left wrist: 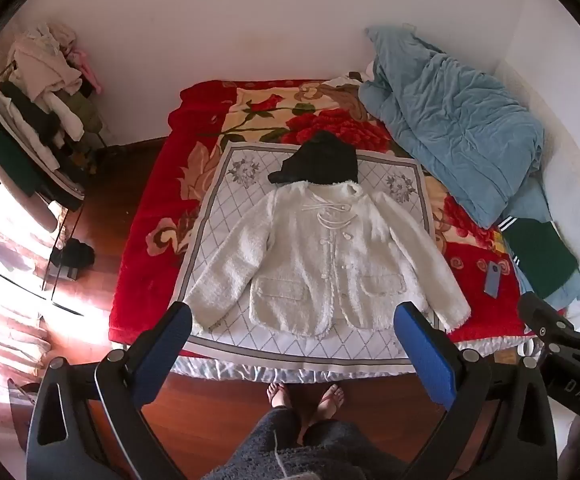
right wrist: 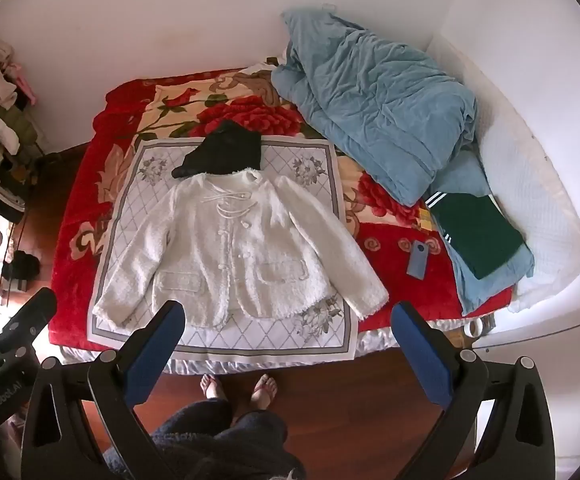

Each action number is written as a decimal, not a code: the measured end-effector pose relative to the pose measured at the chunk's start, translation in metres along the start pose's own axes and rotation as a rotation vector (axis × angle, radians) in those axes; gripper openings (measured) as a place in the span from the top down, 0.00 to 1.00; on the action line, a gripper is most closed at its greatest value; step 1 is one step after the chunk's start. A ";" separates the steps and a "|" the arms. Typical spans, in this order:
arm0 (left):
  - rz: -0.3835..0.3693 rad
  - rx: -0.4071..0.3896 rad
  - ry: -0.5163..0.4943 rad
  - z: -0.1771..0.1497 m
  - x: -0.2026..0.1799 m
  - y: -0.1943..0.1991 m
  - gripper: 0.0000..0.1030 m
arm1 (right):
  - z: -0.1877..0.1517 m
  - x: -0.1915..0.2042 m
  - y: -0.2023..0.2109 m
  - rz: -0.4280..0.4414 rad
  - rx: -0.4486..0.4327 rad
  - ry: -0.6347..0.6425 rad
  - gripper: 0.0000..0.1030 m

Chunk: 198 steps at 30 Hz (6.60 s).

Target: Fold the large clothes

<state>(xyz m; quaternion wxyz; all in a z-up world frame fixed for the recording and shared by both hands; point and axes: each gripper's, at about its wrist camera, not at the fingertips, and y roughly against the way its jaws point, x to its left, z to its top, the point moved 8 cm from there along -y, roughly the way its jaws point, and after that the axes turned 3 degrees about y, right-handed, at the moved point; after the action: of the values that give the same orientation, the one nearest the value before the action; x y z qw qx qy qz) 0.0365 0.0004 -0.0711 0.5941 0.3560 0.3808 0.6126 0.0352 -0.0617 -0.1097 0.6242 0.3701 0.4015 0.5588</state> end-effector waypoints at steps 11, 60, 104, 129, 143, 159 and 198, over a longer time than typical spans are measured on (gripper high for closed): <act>0.001 -0.007 -0.002 0.000 0.000 0.000 0.00 | 0.001 -0.001 0.003 -0.004 -0.010 0.002 0.00; -0.007 -0.011 -0.001 0.004 -0.005 0.001 0.00 | 0.003 -0.001 0.008 -0.006 -0.013 0.000 0.00; 0.013 -0.065 -0.035 0.042 -0.011 -0.033 0.00 | 0.017 0.012 -0.038 0.014 -0.003 -0.058 0.00; 0.439 0.211 -0.078 0.002 -0.051 -0.431 0.00 | -0.102 -0.119 -0.570 0.223 0.567 -0.513 0.20; 0.520 0.443 0.048 -0.120 0.032 -0.575 0.00 | -0.121 0.162 -0.693 0.207 0.642 0.119 0.25; 0.413 0.455 0.033 -0.111 0.047 -0.576 0.00 | -0.108 0.182 -0.652 0.588 0.738 -0.183 0.67; 0.233 0.317 -0.360 -0.056 -0.250 -0.625 0.00 | -0.224 -0.220 -0.696 0.542 0.356 -1.634 0.51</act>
<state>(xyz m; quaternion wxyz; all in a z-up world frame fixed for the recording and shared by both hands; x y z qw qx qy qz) 0.2826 -0.2497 -0.6482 0.5145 0.5893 0.3170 0.5363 0.0975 -0.3487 -0.8150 0.4952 0.8288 -0.1911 0.1772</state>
